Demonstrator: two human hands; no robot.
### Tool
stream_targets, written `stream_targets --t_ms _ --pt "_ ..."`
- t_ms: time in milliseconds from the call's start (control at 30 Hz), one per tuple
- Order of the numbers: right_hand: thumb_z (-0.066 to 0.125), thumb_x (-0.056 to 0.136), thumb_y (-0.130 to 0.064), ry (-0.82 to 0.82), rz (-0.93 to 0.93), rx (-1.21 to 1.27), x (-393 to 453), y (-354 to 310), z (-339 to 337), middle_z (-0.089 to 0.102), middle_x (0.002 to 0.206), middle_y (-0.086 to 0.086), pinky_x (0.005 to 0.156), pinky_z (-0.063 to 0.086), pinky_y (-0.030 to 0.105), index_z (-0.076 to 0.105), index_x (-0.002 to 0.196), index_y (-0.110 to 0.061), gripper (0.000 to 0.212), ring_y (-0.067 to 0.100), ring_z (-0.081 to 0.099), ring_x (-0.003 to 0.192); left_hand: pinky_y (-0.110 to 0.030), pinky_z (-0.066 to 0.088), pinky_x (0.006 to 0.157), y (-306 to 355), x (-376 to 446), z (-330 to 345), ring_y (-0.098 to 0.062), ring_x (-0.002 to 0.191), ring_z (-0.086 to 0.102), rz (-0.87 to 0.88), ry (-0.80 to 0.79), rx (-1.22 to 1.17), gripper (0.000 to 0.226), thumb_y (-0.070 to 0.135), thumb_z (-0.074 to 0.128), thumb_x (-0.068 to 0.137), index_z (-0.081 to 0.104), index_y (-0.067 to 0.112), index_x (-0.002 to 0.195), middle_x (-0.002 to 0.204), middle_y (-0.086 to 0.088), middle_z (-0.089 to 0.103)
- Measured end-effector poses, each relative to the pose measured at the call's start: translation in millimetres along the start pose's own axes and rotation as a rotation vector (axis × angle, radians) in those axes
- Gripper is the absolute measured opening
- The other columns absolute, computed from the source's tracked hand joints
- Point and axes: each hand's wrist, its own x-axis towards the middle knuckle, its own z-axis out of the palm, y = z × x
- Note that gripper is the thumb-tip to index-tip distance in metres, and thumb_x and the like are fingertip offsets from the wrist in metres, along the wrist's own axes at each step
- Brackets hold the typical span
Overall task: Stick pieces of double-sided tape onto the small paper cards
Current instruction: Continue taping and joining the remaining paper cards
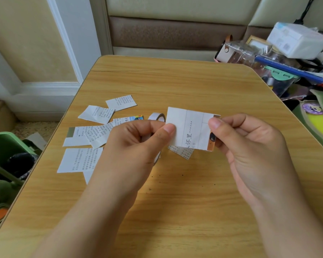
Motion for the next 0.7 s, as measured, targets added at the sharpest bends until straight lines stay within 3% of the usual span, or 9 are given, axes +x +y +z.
stream_targets --t_ms 167,367,567,700 --pt "0.08 0.062 -0.022 0.017 -0.047 -0.028 -0.7 1.4 0.5 0.07 0.064 0.004 0.065 0.051 0.022 0.071 0.063 -0.017 0.011 0.013 0.064 0.063 -0.037 0.025 0.062 3.8 -2.9 1.9 -0.041 0.057 0.032 0.03 0.031 0.068 0.033 0.041 0.063 0.076 0.07 0.009 0.074 0.067 -0.034 0.048" --pt "0.074 0.068 -0.021 0.057 -0.098 -0.11 -1.0 2.8 1.5 0.069 0.061 0.001 0.062 0.05 0.02 0.071 0.063 -0.022 0.005 0.009 0.062 0.058 -0.034 0.028 0.06 5.1 -4.9 2.7 -0.024 0.061 0.035 0.032 0.033 0.095 0.03 0.042 0.063 0.076 0.073 0.014 0.074 0.073 -0.036 0.051" --pt "0.075 0.066 -0.018 0.079 -0.106 -0.096 -2.9 2.5 4.1 0.069 0.06 0.001 0.06 0.05 0.02 0.069 0.062 -0.02 0.008 0.01 0.061 0.056 -0.02 0.03 0.048 4.8 -6.3 3.9 -0.021 0.059 0.036 0.042 0.061 0.119 0.03 0.042 0.062 0.077 0.071 0.015 0.07 0.068 -0.03 0.051" --pt "0.083 0.061 -0.012 0.061 -0.007 0.018 -3.3 -0.2 5.9 0.071 0.068 0.001 0.059 0.049 0.018 0.057 0.084 -0.019 0.034 0.011 0.063 0.062 -0.017 0.03 0.047 3.6 -6.0 6.4 -0.018 0.058 0.035 0.056 0.1 0.098 0.026 0.041 0.062 0.076 0.07 0.018 0.066 0.062 -0.02 0.048"
